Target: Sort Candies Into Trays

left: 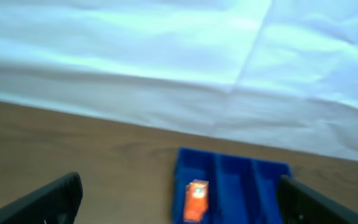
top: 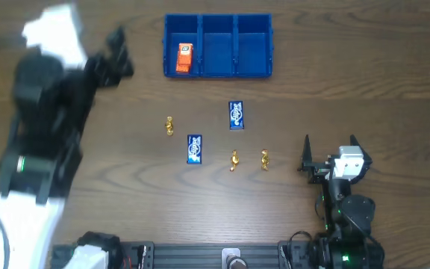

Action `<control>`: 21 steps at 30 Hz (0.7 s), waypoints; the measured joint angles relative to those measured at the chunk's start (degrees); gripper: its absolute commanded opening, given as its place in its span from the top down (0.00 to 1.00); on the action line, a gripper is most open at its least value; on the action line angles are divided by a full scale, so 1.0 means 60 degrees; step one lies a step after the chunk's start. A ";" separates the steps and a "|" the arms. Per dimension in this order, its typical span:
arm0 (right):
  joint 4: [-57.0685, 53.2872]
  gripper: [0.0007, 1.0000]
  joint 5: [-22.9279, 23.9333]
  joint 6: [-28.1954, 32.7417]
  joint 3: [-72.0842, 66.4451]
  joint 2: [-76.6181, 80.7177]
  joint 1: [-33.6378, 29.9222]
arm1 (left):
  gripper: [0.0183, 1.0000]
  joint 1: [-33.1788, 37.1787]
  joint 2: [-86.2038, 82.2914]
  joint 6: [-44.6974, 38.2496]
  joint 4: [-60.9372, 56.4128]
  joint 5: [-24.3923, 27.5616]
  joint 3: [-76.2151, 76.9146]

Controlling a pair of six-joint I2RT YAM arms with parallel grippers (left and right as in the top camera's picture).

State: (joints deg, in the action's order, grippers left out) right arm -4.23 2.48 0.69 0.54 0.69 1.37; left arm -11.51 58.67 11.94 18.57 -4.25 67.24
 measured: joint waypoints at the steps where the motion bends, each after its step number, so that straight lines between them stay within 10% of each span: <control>1: 0.0000 0.00 0.0000 0.0000 0.0000 0.0000 0.0000 | 0.00 0.0124 -0.0525 -0.0055 -0.0157 -0.0007 -0.0579; 16: 0.0000 0.00 -0.0025 0.0004 0.0000 0.0007 0.0000 | 0.00 0.1166 -0.9624 -0.1202 -0.5417 0.0098 -1.0670; 21: -0.0004 0.00 -0.0025 0.0004 0.0000 0.0004 0.0000 | 0.00 0.1279 -0.9639 -0.1290 -0.4339 0.0157 -1.1151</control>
State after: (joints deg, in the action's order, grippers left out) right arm -4.25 2.33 0.71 0.54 0.71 1.37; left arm -3.84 0.84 4.21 -7.46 -3.31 0.34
